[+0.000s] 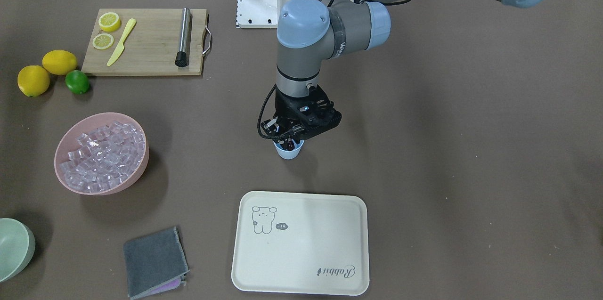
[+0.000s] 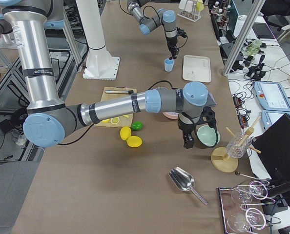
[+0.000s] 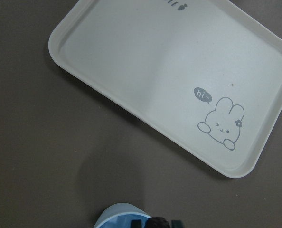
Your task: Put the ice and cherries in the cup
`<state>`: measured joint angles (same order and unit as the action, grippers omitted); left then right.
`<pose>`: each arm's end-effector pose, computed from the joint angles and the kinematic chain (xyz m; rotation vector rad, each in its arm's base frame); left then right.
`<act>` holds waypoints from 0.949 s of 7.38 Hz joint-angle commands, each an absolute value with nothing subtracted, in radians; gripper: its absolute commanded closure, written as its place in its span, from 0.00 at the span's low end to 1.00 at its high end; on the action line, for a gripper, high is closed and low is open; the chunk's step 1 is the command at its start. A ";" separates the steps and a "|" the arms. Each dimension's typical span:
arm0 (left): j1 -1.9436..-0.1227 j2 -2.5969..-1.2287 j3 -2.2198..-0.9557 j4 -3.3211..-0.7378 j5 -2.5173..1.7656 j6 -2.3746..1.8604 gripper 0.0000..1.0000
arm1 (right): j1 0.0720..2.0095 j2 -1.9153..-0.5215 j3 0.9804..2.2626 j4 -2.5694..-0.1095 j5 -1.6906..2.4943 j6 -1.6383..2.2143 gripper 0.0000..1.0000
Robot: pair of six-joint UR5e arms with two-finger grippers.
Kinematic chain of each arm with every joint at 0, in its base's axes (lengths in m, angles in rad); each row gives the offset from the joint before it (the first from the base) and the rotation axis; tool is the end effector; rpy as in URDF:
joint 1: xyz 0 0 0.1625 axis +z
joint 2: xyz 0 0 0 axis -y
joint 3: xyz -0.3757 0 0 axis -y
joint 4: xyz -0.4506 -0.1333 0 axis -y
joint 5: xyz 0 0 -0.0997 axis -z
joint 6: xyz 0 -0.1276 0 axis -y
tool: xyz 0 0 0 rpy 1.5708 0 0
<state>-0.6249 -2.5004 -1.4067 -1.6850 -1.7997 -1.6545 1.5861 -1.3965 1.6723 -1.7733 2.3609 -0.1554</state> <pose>0.5758 -0.5440 0.0774 0.0284 0.9136 -0.5588 0.0519 -0.6040 0.4921 0.1367 -0.7818 -0.1616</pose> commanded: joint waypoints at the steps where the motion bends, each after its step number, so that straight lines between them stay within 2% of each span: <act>1: -0.623 -2.438 -1.483 -1.681 -1.802 -1.644 0.02 | 1.586 -1.399 1.672 -1.775 2.361 -0.156 0.00; 3: -0.703 -2.338 -1.638 -1.526 -1.903 -1.530 0.02 | 1.586 -1.397 1.671 -1.779 2.361 -0.156 0.00; 5: -0.940 -2.111 -1.774 -1.473 -2.119 -1.189 0.02 | 1.586 -1.399 1.670 -1.784 2.362 -0.155 0.00; 7: -1.211 -1.899 -1.776 -1.473 -2.286 -0.745 0.02 | 1.586 -1.397 1.671 -1.783 2.361 -0.156 0.00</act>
<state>-1.0377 -2.0401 -1.7667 -1.4778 -2.1786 -1.0331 1.5862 -1.3991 1.6715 -1.7834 2.3626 -0.1553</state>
